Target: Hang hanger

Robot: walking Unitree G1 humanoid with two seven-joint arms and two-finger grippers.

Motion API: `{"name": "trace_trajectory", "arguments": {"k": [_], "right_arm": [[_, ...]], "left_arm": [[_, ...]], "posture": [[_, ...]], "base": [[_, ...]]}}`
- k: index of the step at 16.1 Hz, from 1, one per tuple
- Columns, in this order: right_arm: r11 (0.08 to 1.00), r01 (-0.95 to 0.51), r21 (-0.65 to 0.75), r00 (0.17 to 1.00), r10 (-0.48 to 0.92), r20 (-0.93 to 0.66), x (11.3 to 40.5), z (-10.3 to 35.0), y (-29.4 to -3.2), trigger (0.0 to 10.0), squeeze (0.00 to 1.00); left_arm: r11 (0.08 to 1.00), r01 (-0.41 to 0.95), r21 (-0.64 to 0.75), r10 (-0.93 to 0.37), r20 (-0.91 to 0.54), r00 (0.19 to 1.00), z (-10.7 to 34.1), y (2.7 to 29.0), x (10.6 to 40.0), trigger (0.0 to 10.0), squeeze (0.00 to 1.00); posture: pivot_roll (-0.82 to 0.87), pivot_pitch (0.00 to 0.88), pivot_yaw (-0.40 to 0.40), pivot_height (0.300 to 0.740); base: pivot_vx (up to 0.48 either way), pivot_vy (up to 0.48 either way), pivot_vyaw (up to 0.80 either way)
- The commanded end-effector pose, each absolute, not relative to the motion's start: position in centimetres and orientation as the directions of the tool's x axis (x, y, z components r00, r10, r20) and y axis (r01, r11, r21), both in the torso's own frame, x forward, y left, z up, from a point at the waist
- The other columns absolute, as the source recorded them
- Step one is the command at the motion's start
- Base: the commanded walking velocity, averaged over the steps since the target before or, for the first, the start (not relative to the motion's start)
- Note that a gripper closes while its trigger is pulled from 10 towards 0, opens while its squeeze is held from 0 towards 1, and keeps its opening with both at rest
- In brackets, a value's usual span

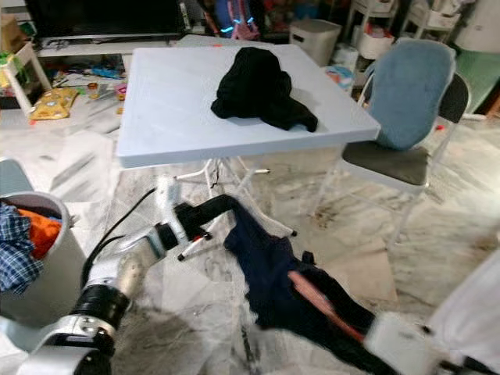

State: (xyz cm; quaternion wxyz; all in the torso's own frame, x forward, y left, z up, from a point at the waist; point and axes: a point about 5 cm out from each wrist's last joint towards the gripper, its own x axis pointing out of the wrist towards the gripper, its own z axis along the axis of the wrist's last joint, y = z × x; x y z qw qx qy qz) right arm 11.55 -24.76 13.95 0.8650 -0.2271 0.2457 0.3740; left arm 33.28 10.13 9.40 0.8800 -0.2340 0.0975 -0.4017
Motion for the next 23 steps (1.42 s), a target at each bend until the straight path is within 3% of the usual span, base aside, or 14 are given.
{"name": "trace_trajectory", "arguments": {"k": [1, 5, 7, 10, 15, 17, 19, 20, 21, 23], "right_arm": [[0.630, -0.752, -0.195, 0.601, 0.534, -0.594, 10.7, 15.7, -26.5, 10.0, 0.00], [0.699, -0.675, -0.235, 0.677, 0.461, -0.575, 9.8, 18.3, -30.0, 10.0, 0.00], [0.707, -0.668, -0.233, 0.699, 0.489, -0.521, 9.8, 20.1, -30.3, 10.0, 0.00], [0.698, -0.669, -0.256, 0.742, 0.602, -0.296, 10.7, 25.3, -29.7, 10.0, 0.00], [0.761, -0.587, -0.275, 0.795, 0.606, -0.020, 12.3, 29.0, -29.9, 10.0, 0.00], [0.749, -0.622, -0.228, 0.772, 0.636, -0.017, 12.7, 28.5, -29.2, 10.0, 0.00], [0.722, -0.655, -0.223, 0.754, 0.646, -0.122, 13.1, 26.8, -28.4, 10.0, 0.00], [0.702, -0.678, -0.217, 0.735, 0.645, -0.209, 13.6, 25.1, -27.8, 10.0, 0.00], [0.693, -0.691, -0.208, 0.719, 0.630, -0.294, 14.4, 22.7, -26.7, 10.0, 0.00], [0.695, -0.684, -0.222, 0.724, 0.609, -0.324, 15.1, 21.1, -26.0, 10.0, 0.00]], "left_arm": [[0.652, 0.612, -0.448, -0.675, 0.025, 0.737, 10.3, 12.3, 34.2, 0.0, 0.00], [0.669, 0.594, -0.446, -0.665, -0.002, 0.747, 9.8, 12.6, 34.1, 0.0, 0.00], [0.679, 0.583, -0.446, -0.659, -0.021, 0.751, 9.4, 12.7, 34.1, 0.0, 0.00], [0.692, 0.576, -0.435, -0.673, -0.097, 0.734, 7.6, 12.7, 33.5, 0.0, 0.00], [0.655, 0.629, -0.419, -0.730, -0.132, 0.671, 6.5, 11.8, 32.5, 0.0, 0.00], [0.642, 0.662, -0.387, -0.753, -0.159, 0.638, 6.0, 11.4, 32.1, 0.0, 0.00], [0.695, 0.655, -0.297, -0.715, -0.189, 0.673, 6.2, 11.3, 32.4, 0.0, 0.00], [0.741, 0.634, -0.220, -0.671, -0.201, 0.714, 6.6, 11.3, 33.0, 10.0, 0.00], [0.758, 0.622, -0.195, -0.651, -0.175, 0.738, 7.4, 11.0, 33.6, 10.0, 1.00], [0.727, 0.661, -0.183, -0.685, -0.148, 0.713, 8.0, 10.3, 33.7, 10.0, 1.00]], "posture": [[-0.04, 0.000, -0.062, 0.740], [-0.05, 0.000, -0.058, 0.740], [-0.05, 0.000, -0.057, 0.740], [-0.05, 0.000, -0.054, 0.740], [-0.04, 0.000, -0.056, 0.740], [-0.04, 0.000, -0.057, 0.740], [-0.04, 0.000, -0.058, 0.740], [-0.04, 0.000, -0.060, 0.740], [-0.04, 0.000, -0.063, 0.740], [-0.03, 0.000, -0.064, 0.740]], "base": [[0.000, 0.000, 0.00], [0.000, 0.000, 0.00], [0.000, 0.000, 0.00], [0.000, 0.000, 0.00], [0.000, 0.000, 0.00], [0.000, 0.000, 0.00], [0.000, 0.000, 0.00], [0.000, 0.000, 0.00], [0.000, 0.000, 0.00], [0.000, 0.000, 0.00]]}}
